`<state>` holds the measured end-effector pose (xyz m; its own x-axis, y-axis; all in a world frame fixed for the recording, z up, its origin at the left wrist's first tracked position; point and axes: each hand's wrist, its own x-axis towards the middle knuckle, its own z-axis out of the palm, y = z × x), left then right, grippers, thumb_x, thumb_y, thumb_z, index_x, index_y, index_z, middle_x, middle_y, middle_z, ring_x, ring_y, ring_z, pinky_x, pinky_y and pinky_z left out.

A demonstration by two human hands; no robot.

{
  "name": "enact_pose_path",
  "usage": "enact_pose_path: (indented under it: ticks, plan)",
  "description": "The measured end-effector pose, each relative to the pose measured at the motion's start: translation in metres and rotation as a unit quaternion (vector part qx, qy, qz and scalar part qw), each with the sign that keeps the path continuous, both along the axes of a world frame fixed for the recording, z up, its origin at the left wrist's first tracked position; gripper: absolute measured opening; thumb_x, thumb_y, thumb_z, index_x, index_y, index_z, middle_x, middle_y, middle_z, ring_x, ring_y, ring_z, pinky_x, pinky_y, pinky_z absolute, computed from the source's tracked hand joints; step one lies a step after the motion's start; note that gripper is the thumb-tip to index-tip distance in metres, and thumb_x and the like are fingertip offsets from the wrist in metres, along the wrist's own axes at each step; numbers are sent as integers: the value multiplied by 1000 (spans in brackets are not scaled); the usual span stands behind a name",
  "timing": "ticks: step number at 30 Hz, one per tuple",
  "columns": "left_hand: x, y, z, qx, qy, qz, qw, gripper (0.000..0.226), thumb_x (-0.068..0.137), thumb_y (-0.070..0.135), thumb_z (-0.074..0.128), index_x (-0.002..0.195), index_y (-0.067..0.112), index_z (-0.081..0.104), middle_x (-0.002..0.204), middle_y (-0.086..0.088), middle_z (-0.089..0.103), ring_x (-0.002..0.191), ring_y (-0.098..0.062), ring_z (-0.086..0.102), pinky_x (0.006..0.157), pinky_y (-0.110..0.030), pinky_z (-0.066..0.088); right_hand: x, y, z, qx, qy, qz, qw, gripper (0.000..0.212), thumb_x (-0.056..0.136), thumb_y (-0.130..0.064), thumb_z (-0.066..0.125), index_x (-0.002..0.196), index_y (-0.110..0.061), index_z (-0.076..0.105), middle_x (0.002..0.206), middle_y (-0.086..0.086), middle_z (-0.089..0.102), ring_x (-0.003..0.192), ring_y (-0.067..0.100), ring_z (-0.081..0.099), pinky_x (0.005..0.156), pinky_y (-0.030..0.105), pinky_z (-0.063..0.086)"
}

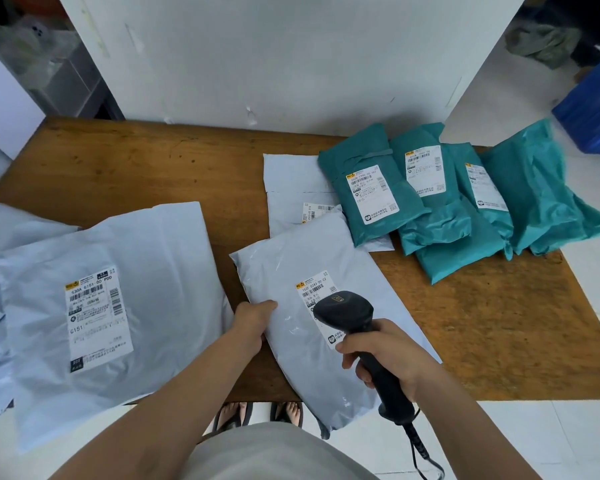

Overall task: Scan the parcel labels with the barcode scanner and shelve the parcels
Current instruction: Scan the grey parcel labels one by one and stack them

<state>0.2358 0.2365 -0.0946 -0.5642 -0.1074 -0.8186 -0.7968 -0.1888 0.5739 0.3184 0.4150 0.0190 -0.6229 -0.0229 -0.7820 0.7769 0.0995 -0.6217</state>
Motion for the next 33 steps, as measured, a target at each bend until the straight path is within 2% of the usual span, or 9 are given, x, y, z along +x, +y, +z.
enact_pose_path:
  ticks: [6,10,15,18,21,24,28,31,33]
  plan:
    - [6,2,3,-53,119,-69,989,42,93,-2,48,133,7,43,132,-7,54,111,-24,53,94,-36,45,1,2,0,7,25,-25,999,9,81,-5,67,88,-2,63,65,10,65,43,19,46,46,25,40]
    - [3,4,33,-181,280,-186,924,41,93,-4,41,132,7,45,128,-4,55,111,-12,48,89,-16,36,-2,4,-4,1,76,-150,986,8,81,-2,67,81,-4,60,58,9,60,39,19,42,43,25,35]
    - [-17,-57,101,-113,386,-224,888,38,90,-12,48,117,15,52,101,6,65,93,-6,61,75,-13,48,-10,2,-10,-2,107,-227,968,9,81,-4,67,84,-8,59,56,7,58,40,19,44,46,27,37]
    - [-20,-128,132,-84,392,-157,902,39,87,-11,54,109,20,58,94,12,71,83,1,67,72,-16,55,-12,-10,-12,7,100,-192,976,8,80,-7,68,81,-9,61,53,7,57,43,20,47,48,29,38]
    - [-21,-202,140,-158,346,-102,919,32,90,-5,54,107,21,59,91,10,73,78,-1,67,69,-17,56,-15,-27,-13,12,96,-135,986,7,81,-7,69,81,-7,62,56,8,60,44,20,49,48,28,41]
    - [-19,-263,123,-320,245,-74,912,28,83,17,64,110,11,59,98,-17,66,74,-27,62,67,-33,51,-20,-41,-15,9,95,-120,988,8,82,-8,69,79,-5,62,57,9,61,40,18,47,46,27,41]
    - [-6,-280,89,-547,82,20,833,52,86,19,55,129,-4,38,126,-37,44,117,-52,45,98,-55,37,-21,-57,-13,5,99,-109,989,9,83,-8,69,83,-2,63,58,10,62,37,16,47,43,24,41]
    - [-2,-241,94,-581,182,3,793,50,85,4,52,132,-2,38,132,-33,38,122,-49,37,101,-56,30,-22,-66,-12,13,97,-102,990,13,83,-8,69,92,-2,63,60,10,63,38,15,48,42,22,42]
    - [-8,-216,94,-614,297,-57,729,48,80,-2,52,128,-2,43,128,-29,43,118,-47,40,99,-54,32,-23,-72,-11,19,91,-111,989,15,83,-9,70,95,-4,63,62,10,63,40,16,49,43,22,42]
